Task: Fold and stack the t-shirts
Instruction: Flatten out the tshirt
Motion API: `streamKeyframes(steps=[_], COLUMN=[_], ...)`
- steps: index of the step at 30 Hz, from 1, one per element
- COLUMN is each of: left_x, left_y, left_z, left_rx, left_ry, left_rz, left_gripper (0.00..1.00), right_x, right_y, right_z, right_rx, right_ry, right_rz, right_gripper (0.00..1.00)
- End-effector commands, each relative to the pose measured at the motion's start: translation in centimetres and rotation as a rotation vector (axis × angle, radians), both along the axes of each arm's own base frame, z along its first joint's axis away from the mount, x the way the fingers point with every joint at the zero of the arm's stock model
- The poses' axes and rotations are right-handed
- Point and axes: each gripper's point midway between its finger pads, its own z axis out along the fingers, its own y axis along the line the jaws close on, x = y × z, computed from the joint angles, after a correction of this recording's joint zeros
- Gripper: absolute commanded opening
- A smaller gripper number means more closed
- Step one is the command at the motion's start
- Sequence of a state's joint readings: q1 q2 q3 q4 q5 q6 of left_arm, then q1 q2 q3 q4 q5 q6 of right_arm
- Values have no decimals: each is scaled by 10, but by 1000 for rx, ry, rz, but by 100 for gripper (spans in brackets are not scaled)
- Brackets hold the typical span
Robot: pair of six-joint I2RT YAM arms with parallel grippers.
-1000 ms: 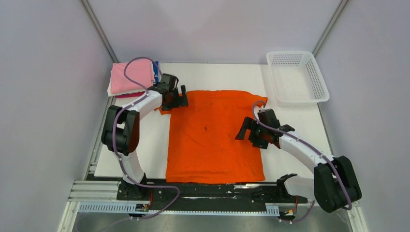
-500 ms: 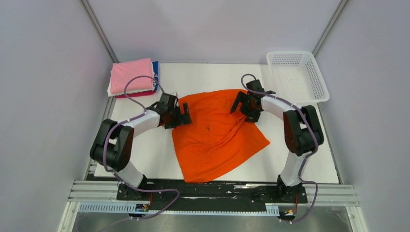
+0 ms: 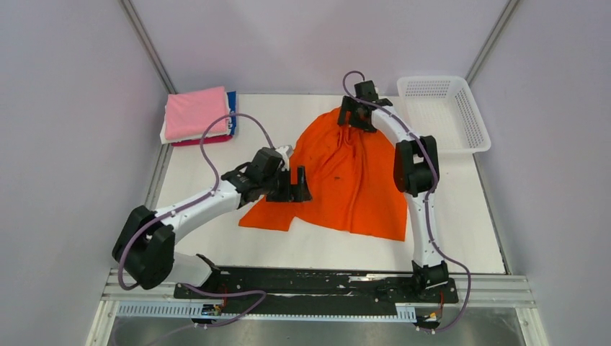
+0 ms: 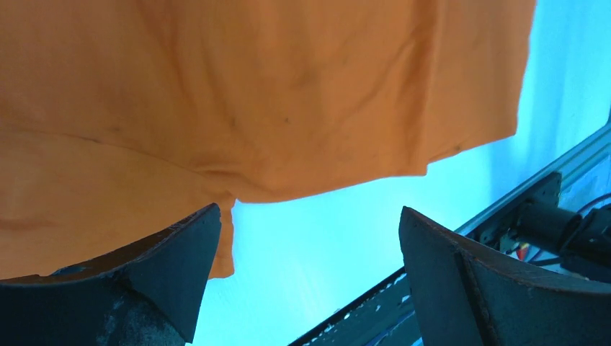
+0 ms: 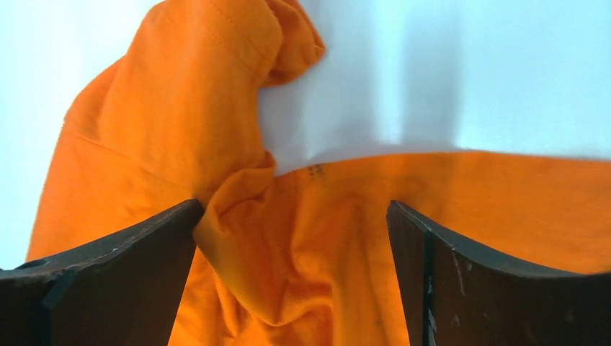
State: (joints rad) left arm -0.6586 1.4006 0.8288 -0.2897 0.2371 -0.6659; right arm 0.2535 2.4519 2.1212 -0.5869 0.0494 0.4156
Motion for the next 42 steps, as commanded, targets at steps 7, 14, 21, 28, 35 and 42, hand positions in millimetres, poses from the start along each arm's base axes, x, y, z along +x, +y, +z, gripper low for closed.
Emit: streamKeyframes(steps=[7,14,21,28,35,42], left_x=[4,-29,-20,-15,-7,-8], left_y=[117,171,171,178,169,158], left_z=[56,20,-21,-51,-67,-76], left_rx=[336,341,295,393,389,366], left_ry=[-172,-36,45,91,117,143], left_rz=[376,537,594,575,540,496], left_gripper=[100,100,91,78,69,63], right_x=[-88,-188,-251,-276,-284,-284], right_y=[-48,-80,-93,-98,-98,-101], right_z=[105,105,90,91,88,83], right_rx=[-63,-24,-8,-12,-5,-31], right_ry=[-73,-61,-44,-24,-8,10], right_rz=[-105,-249,-253,-240,-244,-249], right_gripper=[100,100,100,100,100,100])
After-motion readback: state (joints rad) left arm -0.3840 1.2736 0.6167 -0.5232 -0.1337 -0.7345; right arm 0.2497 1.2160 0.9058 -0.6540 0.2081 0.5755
